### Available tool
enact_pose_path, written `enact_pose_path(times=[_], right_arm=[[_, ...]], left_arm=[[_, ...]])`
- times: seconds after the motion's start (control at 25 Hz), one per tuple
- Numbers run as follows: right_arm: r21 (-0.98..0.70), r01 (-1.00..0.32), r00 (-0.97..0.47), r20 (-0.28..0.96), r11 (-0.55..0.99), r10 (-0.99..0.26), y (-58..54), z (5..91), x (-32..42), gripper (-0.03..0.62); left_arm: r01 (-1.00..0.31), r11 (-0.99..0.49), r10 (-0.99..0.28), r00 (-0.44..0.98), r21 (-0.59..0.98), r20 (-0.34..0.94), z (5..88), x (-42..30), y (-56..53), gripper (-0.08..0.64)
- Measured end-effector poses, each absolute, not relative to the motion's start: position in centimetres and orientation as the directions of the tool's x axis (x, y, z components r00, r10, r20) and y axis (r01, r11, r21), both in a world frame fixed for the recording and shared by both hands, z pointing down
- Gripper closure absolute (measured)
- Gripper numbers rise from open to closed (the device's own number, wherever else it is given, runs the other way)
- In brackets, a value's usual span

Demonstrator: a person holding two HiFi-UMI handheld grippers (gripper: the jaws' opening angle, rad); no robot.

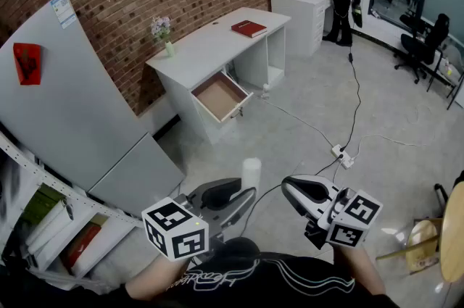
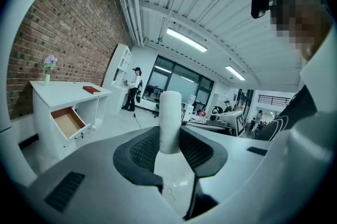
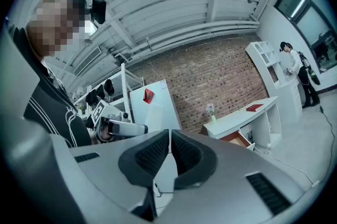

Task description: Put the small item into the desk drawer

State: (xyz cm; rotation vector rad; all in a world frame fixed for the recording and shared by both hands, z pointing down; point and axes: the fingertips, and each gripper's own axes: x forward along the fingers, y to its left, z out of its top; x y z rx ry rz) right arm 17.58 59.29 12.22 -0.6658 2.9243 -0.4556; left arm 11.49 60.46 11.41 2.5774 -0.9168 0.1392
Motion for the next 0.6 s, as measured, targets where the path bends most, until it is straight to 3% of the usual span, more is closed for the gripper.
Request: enact_pose_path(times=[0.6], right_arm=[[-0.309,-0.415,-0.901,0.007,0.856,-0.434,57.6,13.2,15.3,0.543]], left_arm=[[-0.631,-0.680,-0.594,0.772,0.372,0.224,12.7,9.3,58.9,0.425]])
